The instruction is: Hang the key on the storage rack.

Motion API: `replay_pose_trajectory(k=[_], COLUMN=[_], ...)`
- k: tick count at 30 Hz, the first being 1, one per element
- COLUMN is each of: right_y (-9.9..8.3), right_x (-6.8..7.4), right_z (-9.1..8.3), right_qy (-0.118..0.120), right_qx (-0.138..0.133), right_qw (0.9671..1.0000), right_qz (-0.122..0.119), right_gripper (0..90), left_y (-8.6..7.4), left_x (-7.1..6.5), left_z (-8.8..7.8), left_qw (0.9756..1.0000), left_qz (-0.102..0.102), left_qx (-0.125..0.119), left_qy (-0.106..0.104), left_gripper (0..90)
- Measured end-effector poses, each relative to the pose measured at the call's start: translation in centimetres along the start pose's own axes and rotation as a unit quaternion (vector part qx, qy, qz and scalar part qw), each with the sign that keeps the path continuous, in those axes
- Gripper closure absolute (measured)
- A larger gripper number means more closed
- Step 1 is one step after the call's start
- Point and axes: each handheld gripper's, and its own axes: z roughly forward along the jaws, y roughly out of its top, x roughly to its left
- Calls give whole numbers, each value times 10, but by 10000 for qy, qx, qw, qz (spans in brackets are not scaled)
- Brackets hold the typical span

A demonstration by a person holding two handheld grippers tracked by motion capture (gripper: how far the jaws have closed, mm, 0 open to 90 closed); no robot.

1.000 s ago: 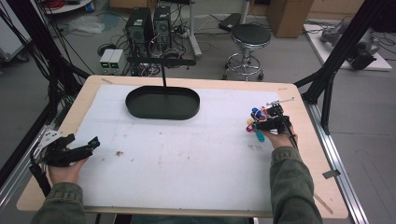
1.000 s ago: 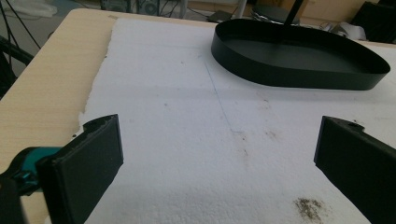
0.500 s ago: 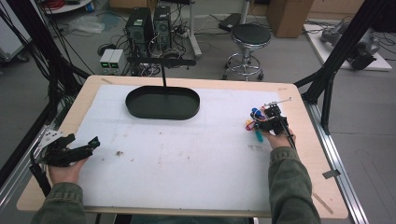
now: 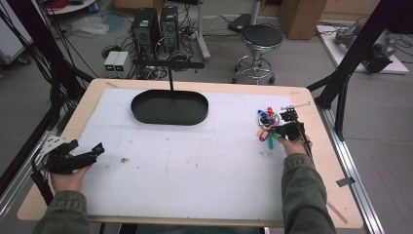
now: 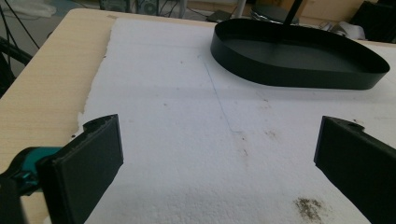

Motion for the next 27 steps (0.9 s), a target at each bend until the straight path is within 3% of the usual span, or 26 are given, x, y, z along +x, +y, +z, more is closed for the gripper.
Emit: replay_pose_trajectory(k=[8, 11, 17, 27], right_y=[0, 0, 2, 10], right_x=[-3, -6, -6, -6], right_z=[-8, -17, -34, -54], right_qy=[-93, -53, -13, -33], right_qx=[-132, -320, -586, -896], right_qw=[9999, 9994, 9982, 9958], right_qz=[55, 76, -99, -169], right_gripper=[876, 877, 877, 877], left_y=[0, 0, 0, 0], left_x=[0, 0, -1, -1], left_z=[0, 0, 0, 1], left_qw=[10000, 10000, 10000, 10000], left_qz=[-1, -2, -7, 0], left_qx=[6, 0, -1, -2], left_qy=[1, 0, 0, -11], left_gripper=[17, 17, 17, 17])
